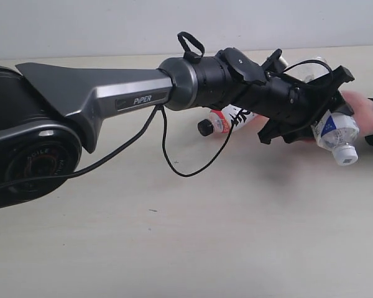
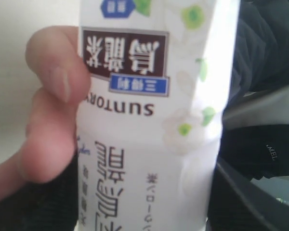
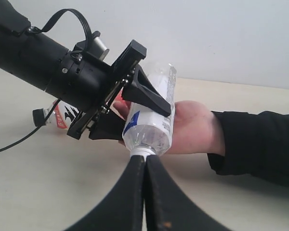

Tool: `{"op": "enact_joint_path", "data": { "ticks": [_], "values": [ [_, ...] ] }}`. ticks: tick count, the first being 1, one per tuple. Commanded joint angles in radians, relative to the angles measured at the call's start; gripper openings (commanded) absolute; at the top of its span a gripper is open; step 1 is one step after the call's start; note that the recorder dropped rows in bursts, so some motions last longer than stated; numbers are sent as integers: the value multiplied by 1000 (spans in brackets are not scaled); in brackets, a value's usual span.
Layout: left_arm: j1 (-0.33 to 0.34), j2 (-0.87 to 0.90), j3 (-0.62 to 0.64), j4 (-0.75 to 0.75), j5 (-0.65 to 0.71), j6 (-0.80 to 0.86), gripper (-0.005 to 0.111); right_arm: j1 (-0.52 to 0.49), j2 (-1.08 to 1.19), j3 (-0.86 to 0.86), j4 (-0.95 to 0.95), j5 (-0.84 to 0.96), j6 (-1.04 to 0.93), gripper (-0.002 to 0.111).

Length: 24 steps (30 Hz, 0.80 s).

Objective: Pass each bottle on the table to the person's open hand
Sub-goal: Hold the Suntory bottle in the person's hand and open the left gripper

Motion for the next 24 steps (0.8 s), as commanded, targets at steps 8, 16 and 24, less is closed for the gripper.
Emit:
{"op": "enact_joint_path", "data": {
  "ticks": [8, 16, 24],
  "values": [
    [2, -2, -5, -10, 10, 33, 79, 1, -7, 5, 0, -9, 0, 0],
    [6, -2, -5, -7, 45, 33, 79, 1, -7, 5, 0, -9, 0, 0],
    [32, -2, -5, 4, 142, 63, 79, 1, -7, 5, 0, -9, 0, 0]
  ]
}}
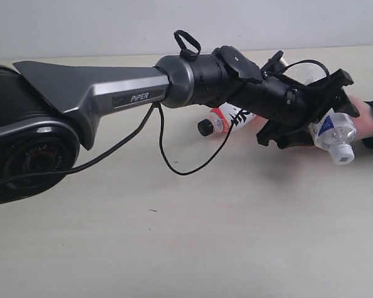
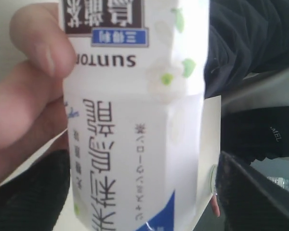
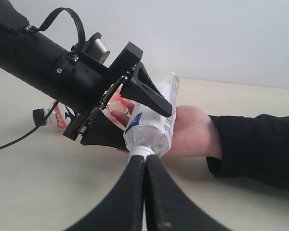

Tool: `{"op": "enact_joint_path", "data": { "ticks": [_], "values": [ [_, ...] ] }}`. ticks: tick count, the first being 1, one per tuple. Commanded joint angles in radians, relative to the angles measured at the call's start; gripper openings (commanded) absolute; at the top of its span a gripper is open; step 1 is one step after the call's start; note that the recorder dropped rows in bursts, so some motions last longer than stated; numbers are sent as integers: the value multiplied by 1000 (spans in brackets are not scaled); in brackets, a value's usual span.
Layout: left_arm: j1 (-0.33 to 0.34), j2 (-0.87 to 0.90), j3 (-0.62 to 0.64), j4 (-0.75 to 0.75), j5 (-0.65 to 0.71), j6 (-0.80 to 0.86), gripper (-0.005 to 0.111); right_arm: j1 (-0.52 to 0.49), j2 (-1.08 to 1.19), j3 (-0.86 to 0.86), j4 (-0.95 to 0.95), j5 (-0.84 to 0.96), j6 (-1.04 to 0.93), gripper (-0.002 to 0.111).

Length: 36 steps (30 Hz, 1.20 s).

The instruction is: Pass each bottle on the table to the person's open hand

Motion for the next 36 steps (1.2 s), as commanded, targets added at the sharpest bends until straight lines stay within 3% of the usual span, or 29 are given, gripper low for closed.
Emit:
{"op": "enact_joint_path", "data": {
  "ticks": [1, 15, 26, 31, 36],
  "values": [
    [19, -2, -5, 7, 70, 47, 79, 1, -7, 5, 0, -9, 0, 0],
    [44, -8, -5, -59, 180, 225, 79, 1, -7, 5, 0, -9, 0, 0],
    [75, -173, -5, 29, 350, 318, 76, 1, -7, 5, 0, -9, 0, 0],
    [131, -231, -5, 218, 510, 318, 39, 1, -7, 5, 0, -9, 0, 0],
    [180, -243, -5, 248, 633, 384, 5, 1, -7, 5, 0, -9, 0, 0]
  ]
}}
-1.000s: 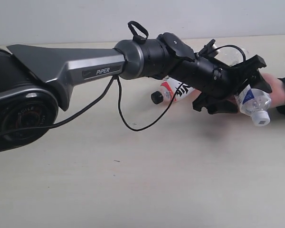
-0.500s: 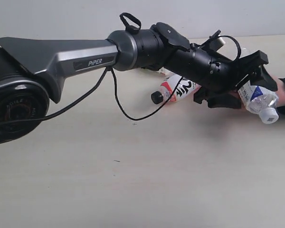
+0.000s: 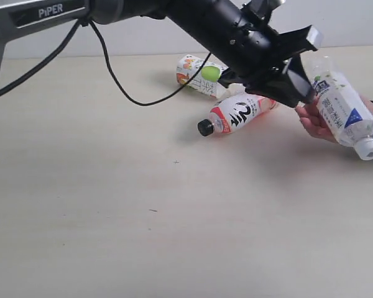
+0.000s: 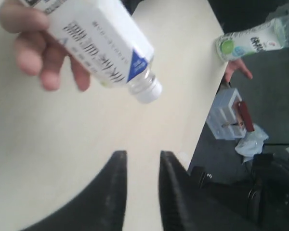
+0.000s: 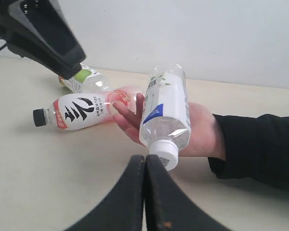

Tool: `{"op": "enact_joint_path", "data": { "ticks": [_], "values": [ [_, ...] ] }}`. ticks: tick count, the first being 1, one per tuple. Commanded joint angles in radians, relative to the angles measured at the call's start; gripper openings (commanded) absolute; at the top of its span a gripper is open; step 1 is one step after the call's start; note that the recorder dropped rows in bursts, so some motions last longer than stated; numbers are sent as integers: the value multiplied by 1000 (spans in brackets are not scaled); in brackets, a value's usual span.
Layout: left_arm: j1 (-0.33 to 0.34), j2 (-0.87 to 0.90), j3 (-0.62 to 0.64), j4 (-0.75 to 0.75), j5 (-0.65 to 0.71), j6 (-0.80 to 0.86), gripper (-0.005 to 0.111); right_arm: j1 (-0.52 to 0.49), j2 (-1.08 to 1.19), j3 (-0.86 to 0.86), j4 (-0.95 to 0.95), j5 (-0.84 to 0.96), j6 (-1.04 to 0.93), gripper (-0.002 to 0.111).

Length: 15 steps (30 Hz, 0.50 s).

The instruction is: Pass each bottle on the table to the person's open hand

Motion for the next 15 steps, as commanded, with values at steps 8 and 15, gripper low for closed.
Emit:
{"op": "enact_joint_path", "data": {
  "ticks": [8, 15],
  "values": [
    [79, -19, 50, -4, 96, 276, 0, 1, -7, 5, 0, -9, 0, 0],
    [139, -21, 174, -16, 96, 430, 0, 1, -7, 5, 0, -9, 0, 0]
  ]
}}
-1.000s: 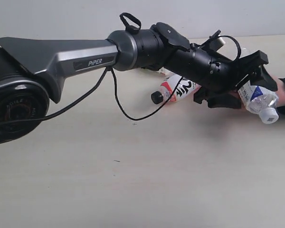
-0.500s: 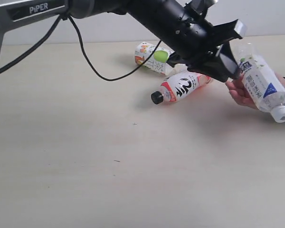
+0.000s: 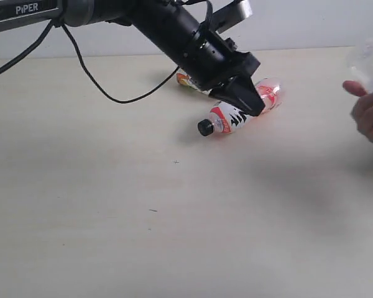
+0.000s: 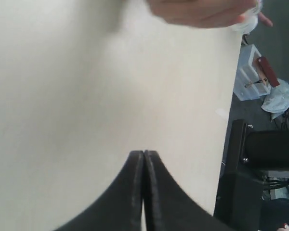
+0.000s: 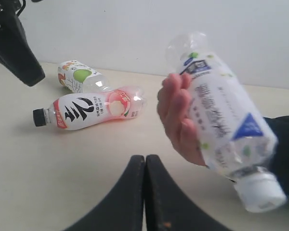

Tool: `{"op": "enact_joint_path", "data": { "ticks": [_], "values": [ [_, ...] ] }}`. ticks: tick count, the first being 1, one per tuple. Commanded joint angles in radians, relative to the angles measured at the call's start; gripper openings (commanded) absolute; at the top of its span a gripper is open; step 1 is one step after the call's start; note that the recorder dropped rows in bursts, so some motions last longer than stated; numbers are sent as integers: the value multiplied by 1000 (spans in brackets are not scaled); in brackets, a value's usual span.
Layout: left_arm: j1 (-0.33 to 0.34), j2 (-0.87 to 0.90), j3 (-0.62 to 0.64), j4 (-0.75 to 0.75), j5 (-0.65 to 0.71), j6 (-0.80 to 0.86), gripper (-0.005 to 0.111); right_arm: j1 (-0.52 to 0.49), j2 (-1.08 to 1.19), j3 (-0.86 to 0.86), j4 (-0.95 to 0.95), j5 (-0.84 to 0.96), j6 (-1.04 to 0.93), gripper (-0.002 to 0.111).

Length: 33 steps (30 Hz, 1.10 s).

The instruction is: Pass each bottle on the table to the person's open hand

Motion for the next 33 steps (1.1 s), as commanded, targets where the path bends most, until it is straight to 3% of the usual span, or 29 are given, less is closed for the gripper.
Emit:
{"op": "enact_joint_path", "data": {
  "ticks": [1, 7, 14, 22, 27, 33],
  "values": [
    [42, -14, 90, -16, 1, 112, 0, 1, -7, 5, 0, -9, 0, 0],
    [89, -78, 142, 58, -78, 109, 0, 1, -7, 5, 0, -9, 0, 0],
    [72, -157, 198, 265, -220, 1, 0, 1, -7, 5, 0, -9, 0, 0],
    [56, -240, 259, 475, -292, -130, 0, 1, -7, 5, 0, -9, 0, 0],
    [56, -331, 369, 487, -412, -152, 0, 1, -7, 5, 0, -9, 0, 0],
    [70, -491, 596, 490, -654, -152, 0, 1, -7, 5, 0, -9, 0, 0]
  ]
}}
